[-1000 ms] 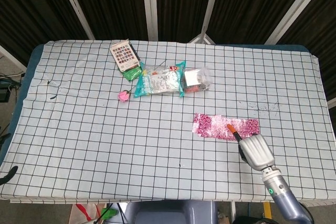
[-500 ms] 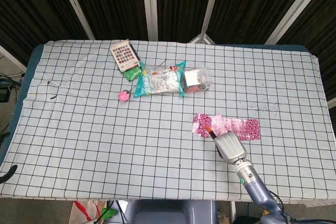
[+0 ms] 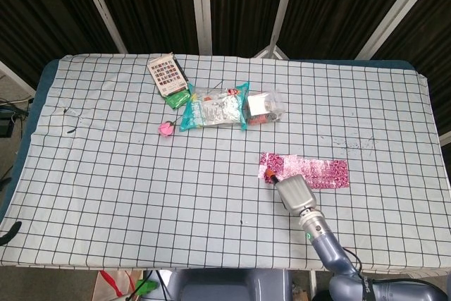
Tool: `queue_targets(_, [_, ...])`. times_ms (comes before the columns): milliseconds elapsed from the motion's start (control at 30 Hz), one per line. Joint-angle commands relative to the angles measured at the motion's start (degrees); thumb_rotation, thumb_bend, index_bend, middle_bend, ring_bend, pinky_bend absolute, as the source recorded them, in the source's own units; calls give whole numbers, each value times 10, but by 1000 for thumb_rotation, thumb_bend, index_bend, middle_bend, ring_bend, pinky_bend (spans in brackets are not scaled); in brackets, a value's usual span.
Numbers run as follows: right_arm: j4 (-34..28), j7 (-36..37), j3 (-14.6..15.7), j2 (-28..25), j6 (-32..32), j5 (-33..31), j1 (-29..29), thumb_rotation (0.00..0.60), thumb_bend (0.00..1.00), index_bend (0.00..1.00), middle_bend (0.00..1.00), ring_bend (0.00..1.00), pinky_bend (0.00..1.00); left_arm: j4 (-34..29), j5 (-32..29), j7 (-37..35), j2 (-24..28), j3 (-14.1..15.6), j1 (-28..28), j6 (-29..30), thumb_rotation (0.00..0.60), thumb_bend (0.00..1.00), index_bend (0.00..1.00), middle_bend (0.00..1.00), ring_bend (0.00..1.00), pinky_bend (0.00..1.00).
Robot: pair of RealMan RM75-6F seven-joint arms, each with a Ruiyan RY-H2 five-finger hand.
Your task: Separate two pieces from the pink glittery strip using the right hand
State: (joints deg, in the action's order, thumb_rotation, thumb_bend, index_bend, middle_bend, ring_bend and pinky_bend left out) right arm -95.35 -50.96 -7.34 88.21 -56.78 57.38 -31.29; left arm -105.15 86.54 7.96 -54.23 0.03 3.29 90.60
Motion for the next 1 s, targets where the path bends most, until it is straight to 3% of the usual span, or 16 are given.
queue_targets(33, [4,-8,2,5,-3,-19,-10,600,773,123,834,836,607,0,1,2,-1,1,0,-1,600,348,164,4,0,87])
queue_targets(633, [10,-17,23,9,-12,-74,-46,600,773,123,834,837,608,-1,-1,2,0,1,0,0,600,347,164,4,0,87])
queue_targets(1000, [15,-50,34,53,-25,-103,-76,600,773,123,834,838,607,1,2,-12,5,1,2,5,600,347,164,4,0,87])
